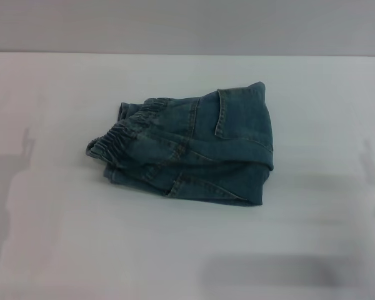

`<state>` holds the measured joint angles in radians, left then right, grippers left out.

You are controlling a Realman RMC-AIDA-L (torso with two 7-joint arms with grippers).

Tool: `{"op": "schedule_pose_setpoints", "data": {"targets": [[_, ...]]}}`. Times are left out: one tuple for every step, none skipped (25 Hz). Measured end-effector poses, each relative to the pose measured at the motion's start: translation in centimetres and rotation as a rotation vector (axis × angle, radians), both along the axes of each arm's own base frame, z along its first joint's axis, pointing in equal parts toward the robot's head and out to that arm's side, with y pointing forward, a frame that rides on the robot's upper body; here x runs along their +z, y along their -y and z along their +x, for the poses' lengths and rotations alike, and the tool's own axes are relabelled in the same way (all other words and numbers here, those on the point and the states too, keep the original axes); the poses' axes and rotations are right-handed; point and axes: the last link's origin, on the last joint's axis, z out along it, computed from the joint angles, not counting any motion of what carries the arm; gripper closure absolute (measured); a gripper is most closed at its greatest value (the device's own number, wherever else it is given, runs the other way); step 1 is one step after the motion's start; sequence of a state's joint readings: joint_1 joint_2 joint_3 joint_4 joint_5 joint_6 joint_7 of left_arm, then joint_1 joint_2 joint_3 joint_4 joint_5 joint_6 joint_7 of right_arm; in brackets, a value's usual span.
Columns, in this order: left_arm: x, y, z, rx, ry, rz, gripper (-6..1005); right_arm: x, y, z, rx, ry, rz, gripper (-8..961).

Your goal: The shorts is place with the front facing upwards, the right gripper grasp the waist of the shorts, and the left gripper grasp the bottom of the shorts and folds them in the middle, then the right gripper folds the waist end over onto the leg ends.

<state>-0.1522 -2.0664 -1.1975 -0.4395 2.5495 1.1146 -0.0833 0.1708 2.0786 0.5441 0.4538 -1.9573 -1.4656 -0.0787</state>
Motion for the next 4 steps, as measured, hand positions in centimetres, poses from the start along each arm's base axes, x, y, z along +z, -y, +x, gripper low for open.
{"op": "schedule_pose_setpoints", "data": {"targets": [[0.00,0.03,-0.03,0.001,-0.001,0.000,281,-0.06,0.03,-0.02,0.002,0.001,-0.003,241],[0.01,0.08,-0.06,0.002,-0.002,0.000,281,-0.09,0.05,-0.03,0.003,0.002,-0.005,241],[0.01,0.08,-0.06,0.002,-0.002,0.000,281,-0.12,0.07,-0.04,0.003,0.002,-0.007,241],[0.02,0.21,-0.16,0.005,-0.003,0.001,281,-0.14,0.08,-0.05,0.004,0.003,-0.008,241]]}}
